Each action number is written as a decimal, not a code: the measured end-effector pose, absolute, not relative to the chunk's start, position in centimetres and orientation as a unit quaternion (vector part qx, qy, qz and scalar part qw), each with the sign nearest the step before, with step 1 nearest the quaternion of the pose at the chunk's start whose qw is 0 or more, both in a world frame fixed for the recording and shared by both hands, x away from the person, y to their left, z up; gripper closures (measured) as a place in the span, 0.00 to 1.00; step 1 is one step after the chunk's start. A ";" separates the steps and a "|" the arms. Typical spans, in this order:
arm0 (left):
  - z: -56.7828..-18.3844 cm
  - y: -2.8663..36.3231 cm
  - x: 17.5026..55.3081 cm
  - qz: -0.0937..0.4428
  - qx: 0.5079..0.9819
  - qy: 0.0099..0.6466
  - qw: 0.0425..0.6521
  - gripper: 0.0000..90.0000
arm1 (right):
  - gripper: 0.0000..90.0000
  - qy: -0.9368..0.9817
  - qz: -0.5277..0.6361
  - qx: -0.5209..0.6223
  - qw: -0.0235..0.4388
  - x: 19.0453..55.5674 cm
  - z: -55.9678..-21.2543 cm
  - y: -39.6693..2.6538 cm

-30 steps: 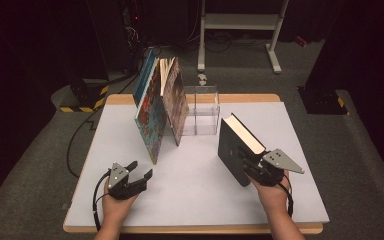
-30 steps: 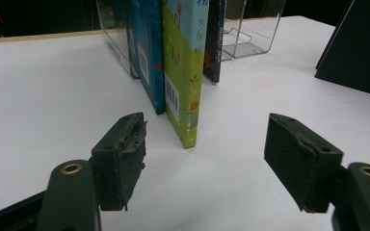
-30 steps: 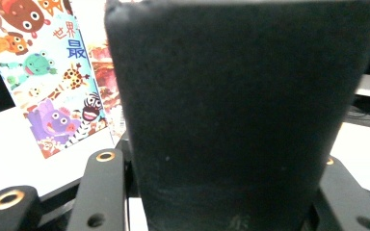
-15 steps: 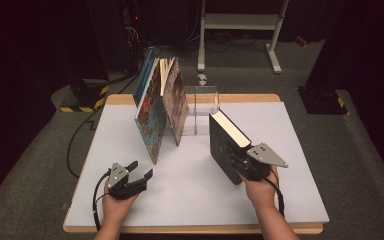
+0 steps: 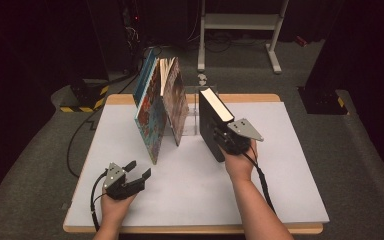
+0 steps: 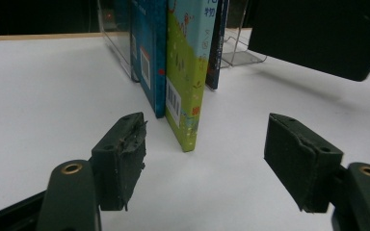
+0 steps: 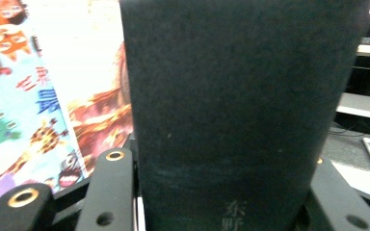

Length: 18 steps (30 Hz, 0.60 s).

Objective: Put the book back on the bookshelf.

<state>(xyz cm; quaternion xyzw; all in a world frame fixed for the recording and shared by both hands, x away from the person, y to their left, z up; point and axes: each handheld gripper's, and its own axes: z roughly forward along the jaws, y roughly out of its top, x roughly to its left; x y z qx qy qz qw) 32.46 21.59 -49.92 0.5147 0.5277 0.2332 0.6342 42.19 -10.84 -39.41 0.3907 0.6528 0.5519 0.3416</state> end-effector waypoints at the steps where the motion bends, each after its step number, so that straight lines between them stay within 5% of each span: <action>1: -49.9 21.6 32.4 0.232 0.514 0.528 0.635 0.34 | 0.60 0.652 0.549 0.393 0.344 42.8 -39.4 -10.6; 18: -49.8 22.6 32.2 0.227 0.493 0.540 0.644 0.34 | 0.60 0.638 0.523 0.420 0.378 49.5 -40.1 -7.5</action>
